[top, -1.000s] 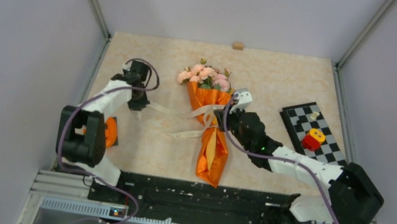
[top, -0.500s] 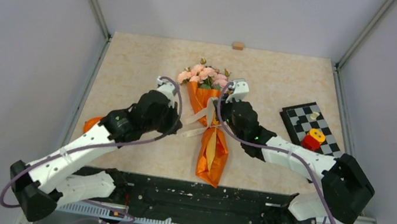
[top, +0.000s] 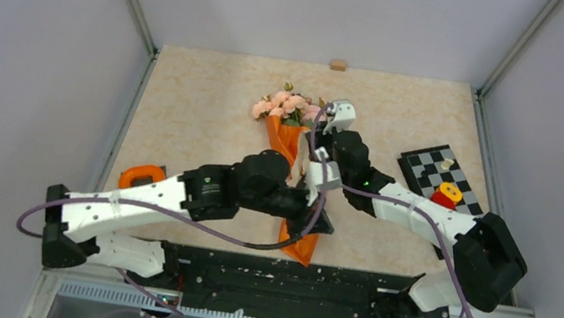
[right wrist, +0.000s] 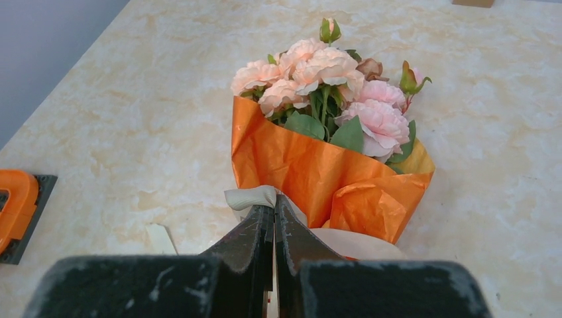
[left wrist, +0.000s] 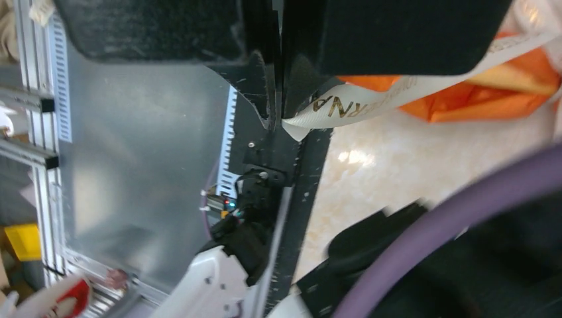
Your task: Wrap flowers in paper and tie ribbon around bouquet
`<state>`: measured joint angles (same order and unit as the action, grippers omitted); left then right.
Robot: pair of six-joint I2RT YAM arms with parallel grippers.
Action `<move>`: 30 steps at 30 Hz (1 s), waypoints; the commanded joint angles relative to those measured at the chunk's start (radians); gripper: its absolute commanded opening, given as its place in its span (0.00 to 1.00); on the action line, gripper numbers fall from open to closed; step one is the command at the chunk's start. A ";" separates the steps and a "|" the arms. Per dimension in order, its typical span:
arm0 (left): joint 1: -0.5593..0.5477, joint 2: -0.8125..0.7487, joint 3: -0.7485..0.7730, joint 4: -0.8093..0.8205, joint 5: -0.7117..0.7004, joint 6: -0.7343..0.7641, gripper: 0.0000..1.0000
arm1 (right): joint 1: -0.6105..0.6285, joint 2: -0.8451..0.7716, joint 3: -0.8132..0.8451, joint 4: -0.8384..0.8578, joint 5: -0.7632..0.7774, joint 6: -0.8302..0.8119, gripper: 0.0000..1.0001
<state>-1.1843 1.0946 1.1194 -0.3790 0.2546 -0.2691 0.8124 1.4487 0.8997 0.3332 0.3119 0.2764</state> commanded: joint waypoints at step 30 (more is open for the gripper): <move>-0.245 0.498 0.370 0.105 0.028 0.147 0.00 | -0.165 0.007 0.051 0.028 -0.265 -0.027 0.00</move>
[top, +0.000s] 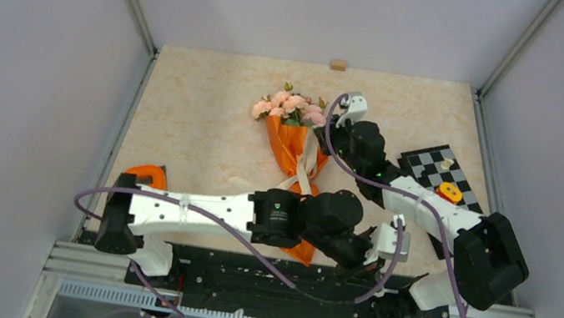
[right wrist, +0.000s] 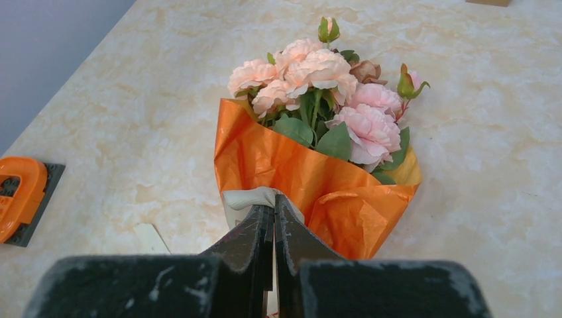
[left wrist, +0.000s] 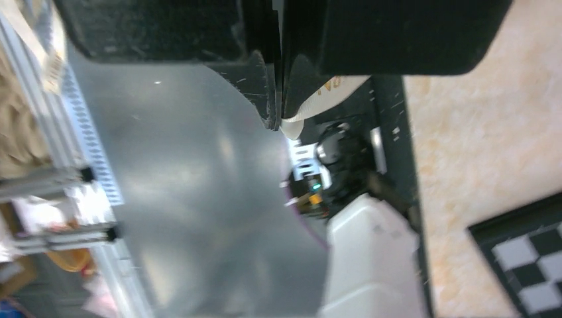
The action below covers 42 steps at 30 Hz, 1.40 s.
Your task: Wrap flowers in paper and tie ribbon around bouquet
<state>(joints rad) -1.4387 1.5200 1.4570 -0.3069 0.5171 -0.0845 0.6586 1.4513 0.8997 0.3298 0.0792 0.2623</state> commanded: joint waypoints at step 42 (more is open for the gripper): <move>0.582 -0.628 -0.683 0.092 -0.699 -0.451 0.99 | 0.001 -0.370 -0.239 -0.192 -0.615 0.081 0.00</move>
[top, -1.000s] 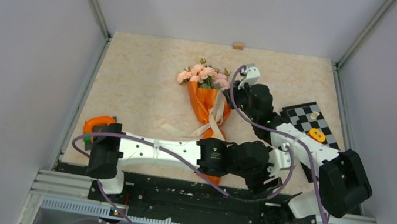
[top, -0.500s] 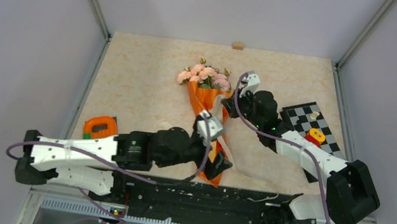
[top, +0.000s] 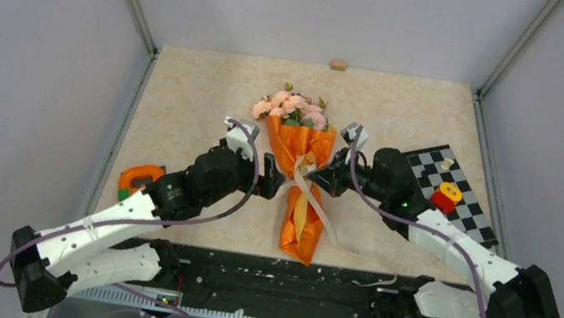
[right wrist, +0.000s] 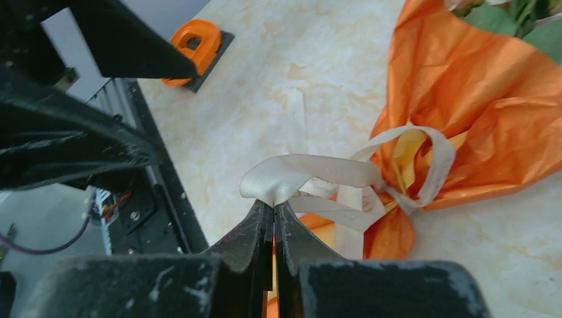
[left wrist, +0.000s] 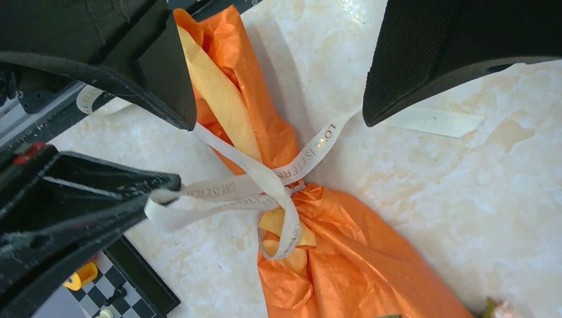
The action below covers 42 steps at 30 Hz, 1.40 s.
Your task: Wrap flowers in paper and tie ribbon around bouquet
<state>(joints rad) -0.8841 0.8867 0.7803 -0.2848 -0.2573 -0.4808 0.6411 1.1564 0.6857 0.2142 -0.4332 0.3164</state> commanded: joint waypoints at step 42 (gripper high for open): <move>0.160 0.490 0.150 0.143 0.415 -0.071 0.99 | 0.164 -0.101 0.027 -0.497 0.118 -0.119 0.53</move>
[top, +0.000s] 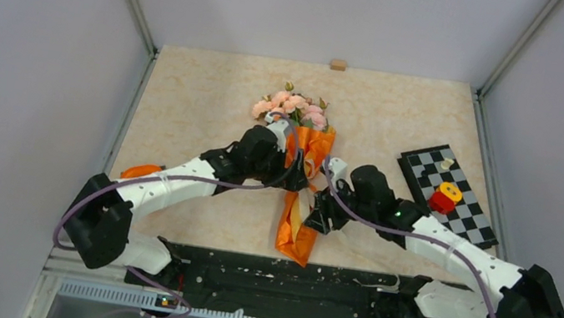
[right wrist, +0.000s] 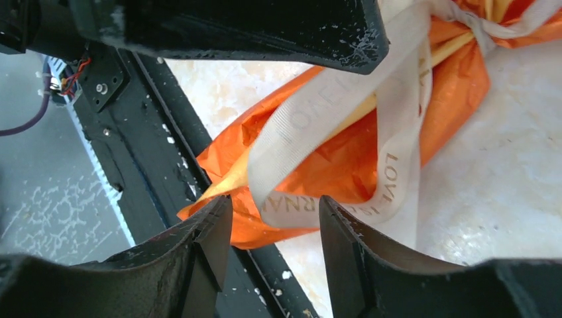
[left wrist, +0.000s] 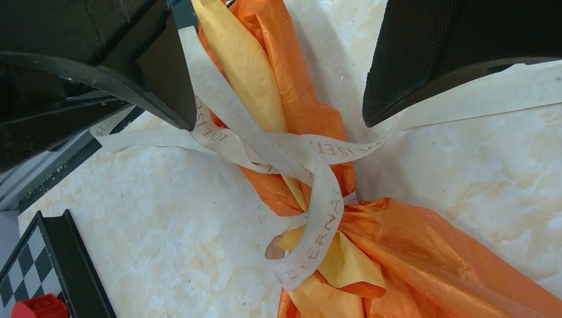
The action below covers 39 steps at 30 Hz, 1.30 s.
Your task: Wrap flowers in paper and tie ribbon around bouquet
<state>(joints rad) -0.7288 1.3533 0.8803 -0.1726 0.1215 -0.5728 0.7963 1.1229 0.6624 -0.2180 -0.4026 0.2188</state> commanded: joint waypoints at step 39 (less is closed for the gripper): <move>0.004 0.073 0.028 -0.022 0.115 0.081 0.99 | -0.134 0.060 -0.187 0.182 0.257 0.080 0.59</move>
<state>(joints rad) -0.7277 1.4239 0.8997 -0.1959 0.2459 -0.5190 0.6842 1.1637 0.4343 -0.1181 -0.1505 0.3222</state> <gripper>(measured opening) 0.986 0.611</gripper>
